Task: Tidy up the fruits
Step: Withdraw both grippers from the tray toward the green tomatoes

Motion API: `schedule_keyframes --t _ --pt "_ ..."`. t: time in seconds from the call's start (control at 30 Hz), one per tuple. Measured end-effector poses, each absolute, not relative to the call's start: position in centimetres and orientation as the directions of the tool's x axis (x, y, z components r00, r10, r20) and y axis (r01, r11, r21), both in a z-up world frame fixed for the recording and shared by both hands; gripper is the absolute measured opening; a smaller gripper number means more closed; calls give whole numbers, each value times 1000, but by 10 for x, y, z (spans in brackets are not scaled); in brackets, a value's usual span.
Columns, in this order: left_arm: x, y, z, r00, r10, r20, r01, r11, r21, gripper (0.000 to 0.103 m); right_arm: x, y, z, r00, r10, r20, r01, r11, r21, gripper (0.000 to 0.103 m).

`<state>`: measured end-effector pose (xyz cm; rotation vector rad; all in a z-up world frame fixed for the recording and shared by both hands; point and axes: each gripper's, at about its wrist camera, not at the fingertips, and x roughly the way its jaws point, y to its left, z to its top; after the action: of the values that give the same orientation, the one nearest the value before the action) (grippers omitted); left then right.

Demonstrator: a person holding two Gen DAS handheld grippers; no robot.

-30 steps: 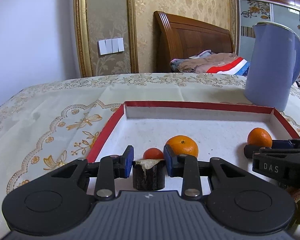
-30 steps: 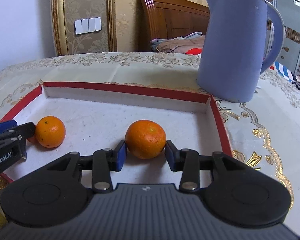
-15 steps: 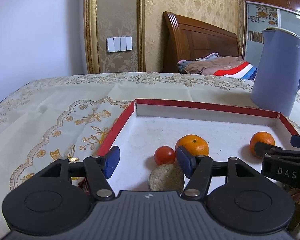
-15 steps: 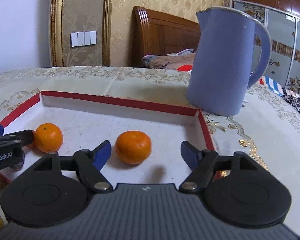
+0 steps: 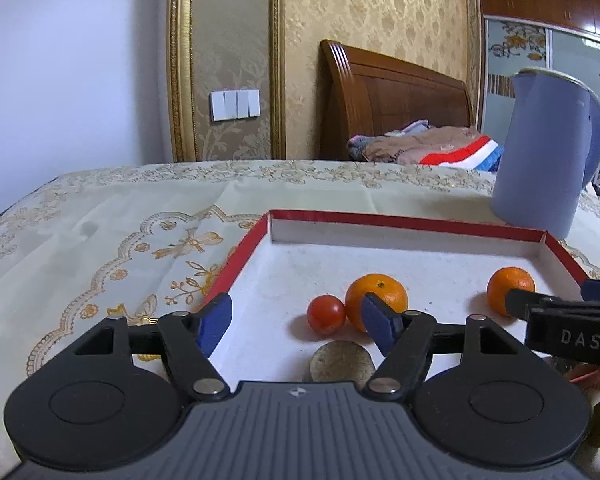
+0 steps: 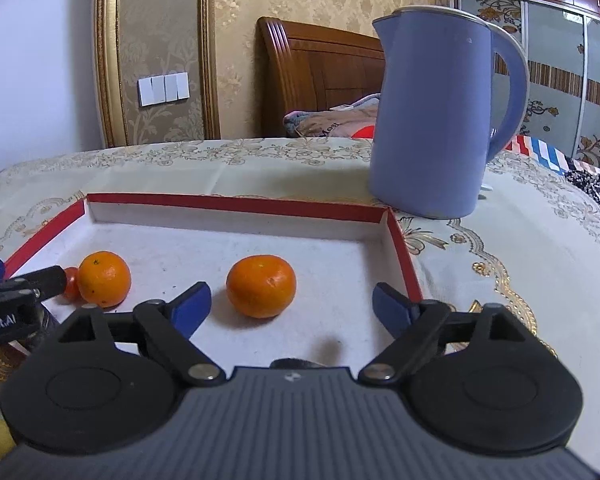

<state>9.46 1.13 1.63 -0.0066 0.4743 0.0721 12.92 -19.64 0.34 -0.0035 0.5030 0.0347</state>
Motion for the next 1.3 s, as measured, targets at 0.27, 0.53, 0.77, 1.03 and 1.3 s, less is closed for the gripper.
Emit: schedule_keyframes --t 0.27,0.53,0.77,1.03,1.3 --pt "83 15 18 897 64 -438 -68 998 6 71 116 -205 3 877 36 -480 -18 999 42 97" --pt "62 24 20 908 51 -416 -67 997 -24 75 94 -210 1 884 60 -463 -28 997 75 101" --pt "40 27 21 911 38 -410 -46 999 -10 78 79 -216 1 874 107 -474 -54 991 124 103" --pt "26 26 20 914 26 -406 -25 1000 7 79 62 -220 4 891 112 -439 -59 989 134 103" --pt "15 31 20 911 1 -412 -10 1000 -20 79 51 -226 5 894 123 -430 -64 987 150 103"
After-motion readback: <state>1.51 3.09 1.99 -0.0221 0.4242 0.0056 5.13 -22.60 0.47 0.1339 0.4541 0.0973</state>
